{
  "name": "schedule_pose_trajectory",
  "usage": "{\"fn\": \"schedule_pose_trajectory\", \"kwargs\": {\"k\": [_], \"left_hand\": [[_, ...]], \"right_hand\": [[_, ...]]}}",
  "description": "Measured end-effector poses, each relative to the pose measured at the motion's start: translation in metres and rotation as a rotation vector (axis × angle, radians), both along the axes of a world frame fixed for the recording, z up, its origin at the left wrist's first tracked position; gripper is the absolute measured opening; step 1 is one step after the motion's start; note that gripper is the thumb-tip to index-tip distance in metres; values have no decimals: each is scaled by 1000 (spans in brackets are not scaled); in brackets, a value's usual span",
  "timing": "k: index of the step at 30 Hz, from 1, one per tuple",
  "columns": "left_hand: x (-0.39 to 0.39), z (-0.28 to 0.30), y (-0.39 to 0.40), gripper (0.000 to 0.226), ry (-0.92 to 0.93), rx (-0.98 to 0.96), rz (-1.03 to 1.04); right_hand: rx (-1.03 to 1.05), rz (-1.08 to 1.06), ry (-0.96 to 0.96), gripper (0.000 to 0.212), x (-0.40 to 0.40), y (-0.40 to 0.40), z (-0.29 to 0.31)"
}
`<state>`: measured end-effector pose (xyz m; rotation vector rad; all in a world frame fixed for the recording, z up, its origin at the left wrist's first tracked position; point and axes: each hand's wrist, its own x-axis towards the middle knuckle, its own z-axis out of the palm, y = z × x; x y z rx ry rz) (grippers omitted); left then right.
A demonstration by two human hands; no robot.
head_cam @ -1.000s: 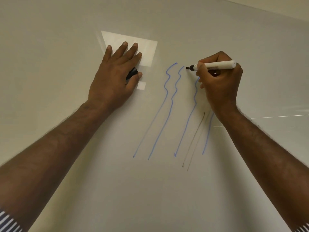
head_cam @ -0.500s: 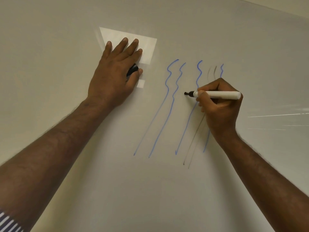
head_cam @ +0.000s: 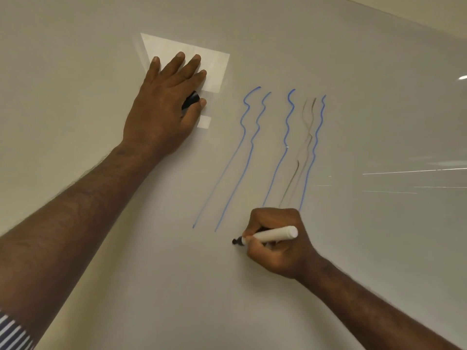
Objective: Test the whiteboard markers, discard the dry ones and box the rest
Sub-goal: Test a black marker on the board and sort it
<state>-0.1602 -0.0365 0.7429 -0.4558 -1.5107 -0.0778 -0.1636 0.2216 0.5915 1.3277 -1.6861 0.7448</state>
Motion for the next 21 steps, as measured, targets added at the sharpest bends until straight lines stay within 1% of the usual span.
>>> {"fn": "schedule_pose_trajectory", "kwargs": {"k": [2, 4, 6, 8, 11, 13, 17, 21], "left_hand": [[0, 0, 0, 51, 1, -2, 3], [0, 0, 0, 51, 1, -5, 4], [1, 0, 0, 51, 2, -4, 2], [1, 0, 0, 50, 6, -3, -1], [1, 0, 1, 51, 7, -6, -8], [1, 0, 0, 51, 2, -6, -11], [2, -1, 0, 51, 0, -5, -13], [1, -1, 0, 51, -1, -3, -14]], "right_hand": [[46, -18, -12, 14, 5, 2, 5], [-2, 18, -26, 15, 8, 7, 23], [-164, 45, 10, 14, 9, 14, 50], [-377, 58, 54, 18, 7, 20, 81], [-696, 148, 42, 21, 5, 32, 125], [-814, 155, 55, 17, 4, 42, 147], [-841, 18, 144, 11, -3, 51, 166], [-865, -64, 162, 15, -15, 57, 171]]}}
